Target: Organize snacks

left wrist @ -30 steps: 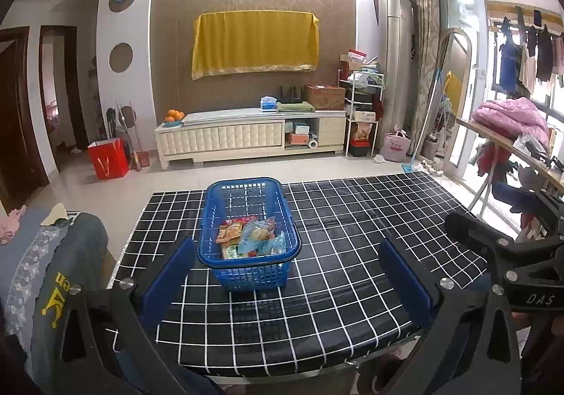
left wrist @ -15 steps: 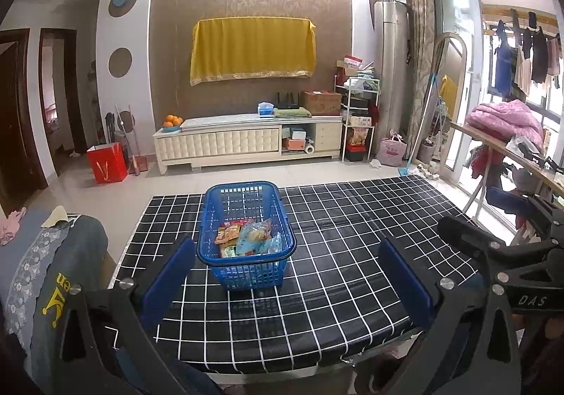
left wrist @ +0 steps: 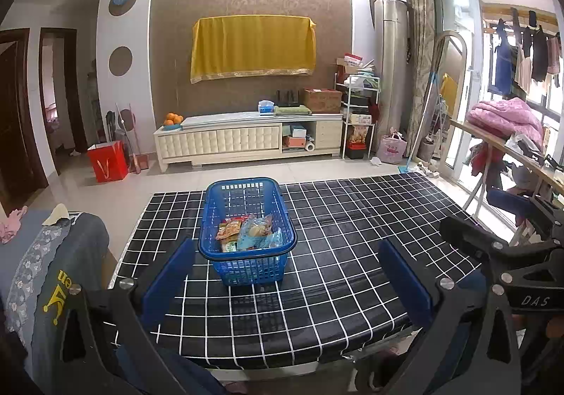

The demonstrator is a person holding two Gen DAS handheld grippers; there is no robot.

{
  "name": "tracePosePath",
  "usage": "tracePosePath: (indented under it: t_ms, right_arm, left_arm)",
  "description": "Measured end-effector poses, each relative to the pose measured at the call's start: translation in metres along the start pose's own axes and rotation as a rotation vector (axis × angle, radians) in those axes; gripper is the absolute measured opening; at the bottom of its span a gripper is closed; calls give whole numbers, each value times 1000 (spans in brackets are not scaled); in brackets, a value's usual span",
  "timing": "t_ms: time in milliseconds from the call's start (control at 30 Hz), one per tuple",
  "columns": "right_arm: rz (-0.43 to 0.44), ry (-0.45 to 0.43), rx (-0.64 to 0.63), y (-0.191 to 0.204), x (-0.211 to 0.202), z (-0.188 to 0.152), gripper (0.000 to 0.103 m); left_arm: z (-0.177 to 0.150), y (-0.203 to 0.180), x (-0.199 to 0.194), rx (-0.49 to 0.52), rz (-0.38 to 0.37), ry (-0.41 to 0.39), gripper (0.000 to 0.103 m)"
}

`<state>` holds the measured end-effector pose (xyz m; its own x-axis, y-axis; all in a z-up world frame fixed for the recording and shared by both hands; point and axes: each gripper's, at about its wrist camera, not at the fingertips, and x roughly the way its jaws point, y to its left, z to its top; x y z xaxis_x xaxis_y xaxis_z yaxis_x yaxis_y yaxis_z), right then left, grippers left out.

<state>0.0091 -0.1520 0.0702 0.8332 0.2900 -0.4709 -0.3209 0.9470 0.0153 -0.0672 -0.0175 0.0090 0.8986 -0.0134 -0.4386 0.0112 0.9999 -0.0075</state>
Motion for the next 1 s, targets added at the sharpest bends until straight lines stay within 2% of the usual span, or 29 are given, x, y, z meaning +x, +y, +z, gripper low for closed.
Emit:
tracePosePath:
  t_ms: [1000]
  right_arm:
    - [-13,16,-7,4,-2,-5,103]
  left_arm:
    - [-6,-6,-9,9,-21,-21,103]
